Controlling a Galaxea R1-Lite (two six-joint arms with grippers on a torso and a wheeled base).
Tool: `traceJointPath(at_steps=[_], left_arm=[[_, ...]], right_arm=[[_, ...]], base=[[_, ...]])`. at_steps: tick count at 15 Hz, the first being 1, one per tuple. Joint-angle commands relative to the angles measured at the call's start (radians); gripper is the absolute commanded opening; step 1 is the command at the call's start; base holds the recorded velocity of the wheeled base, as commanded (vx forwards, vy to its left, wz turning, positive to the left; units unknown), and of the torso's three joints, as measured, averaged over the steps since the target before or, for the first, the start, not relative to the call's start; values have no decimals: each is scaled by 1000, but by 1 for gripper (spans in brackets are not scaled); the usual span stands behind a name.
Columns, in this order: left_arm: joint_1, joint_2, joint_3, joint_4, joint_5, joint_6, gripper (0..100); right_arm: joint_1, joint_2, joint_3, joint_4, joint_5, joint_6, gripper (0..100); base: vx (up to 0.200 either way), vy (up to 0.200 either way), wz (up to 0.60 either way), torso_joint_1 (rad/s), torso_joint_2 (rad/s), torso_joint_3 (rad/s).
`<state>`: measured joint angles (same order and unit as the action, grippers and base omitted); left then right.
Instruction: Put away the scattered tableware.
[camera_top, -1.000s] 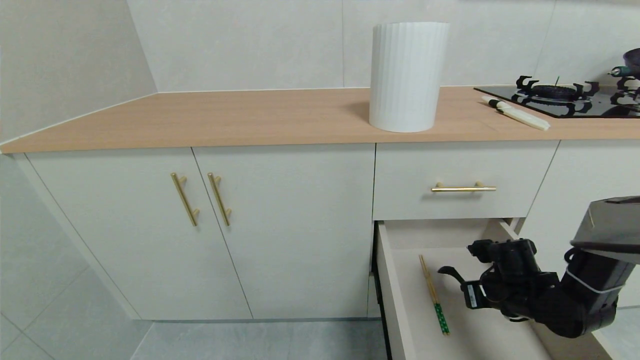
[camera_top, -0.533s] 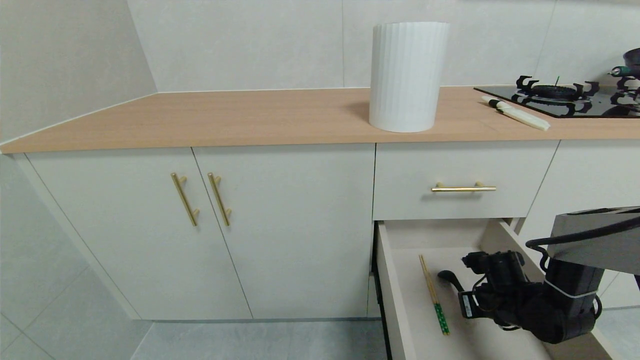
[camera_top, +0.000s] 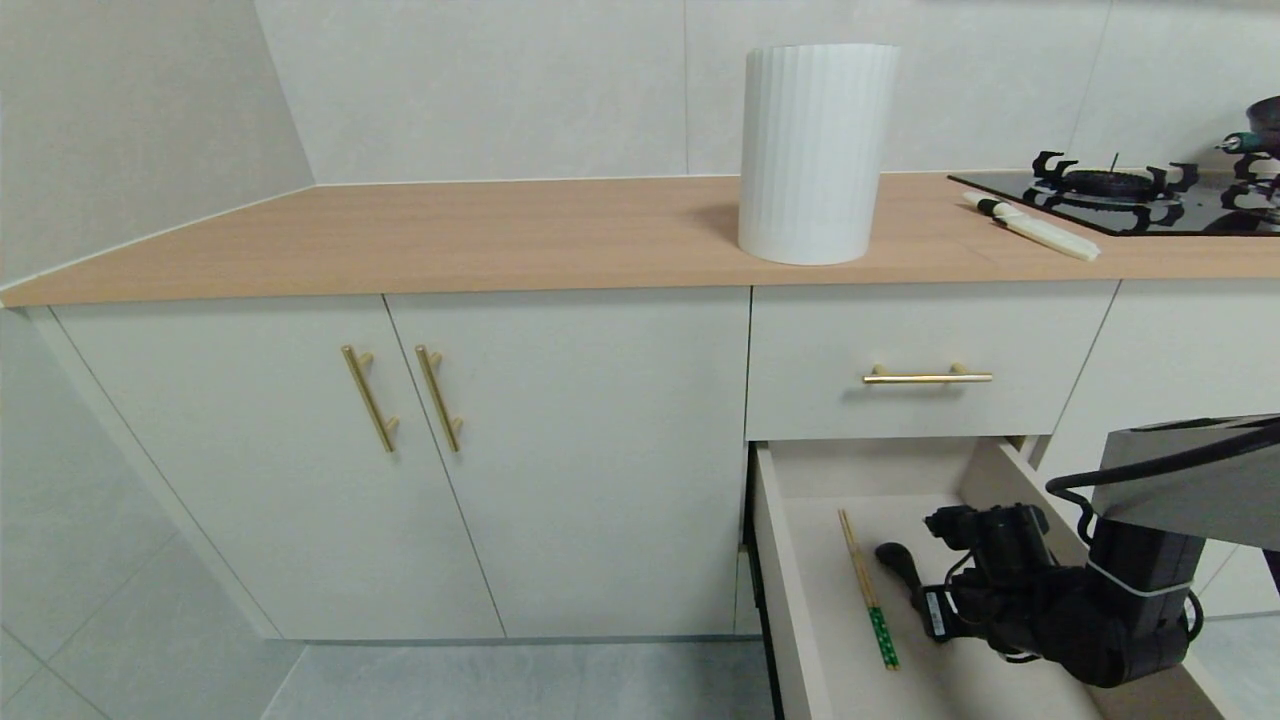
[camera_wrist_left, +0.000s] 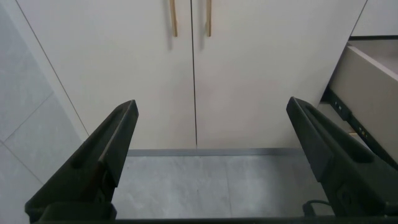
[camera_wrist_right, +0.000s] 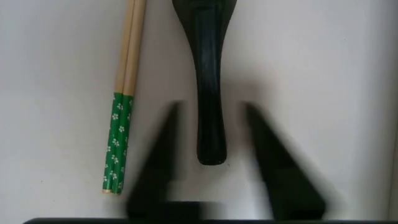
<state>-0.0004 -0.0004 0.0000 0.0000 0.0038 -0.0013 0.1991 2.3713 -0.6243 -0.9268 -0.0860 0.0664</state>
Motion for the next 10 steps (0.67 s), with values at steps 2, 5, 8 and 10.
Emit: traceJointPath(at_steps=[2, 5, 8, 10], left_arm=[[0, 0, 0, 0, 1, 0, 100], [0, 0, 0, 0, 1, 0, 100], [-1, 0, 0, 0, 1, 0, 100], [0, 0, 0, 0, 1, 0, 100]], right_arm=[[0, -6, 1, 0, 0, 1, 100], [0, -40, 12, 2, -5, 1, 100], [0, -193, 66, 43, -34, 4, 100], [0, -405, 70, 207, -32, 32, 100]], base=[[0, 0, 0, 0, 0, 0], [0, 0, 0, 0, 0, 0], [0, 0, 0, 0, 0, 0], [0, 0, 0, 0, 0, 0]])
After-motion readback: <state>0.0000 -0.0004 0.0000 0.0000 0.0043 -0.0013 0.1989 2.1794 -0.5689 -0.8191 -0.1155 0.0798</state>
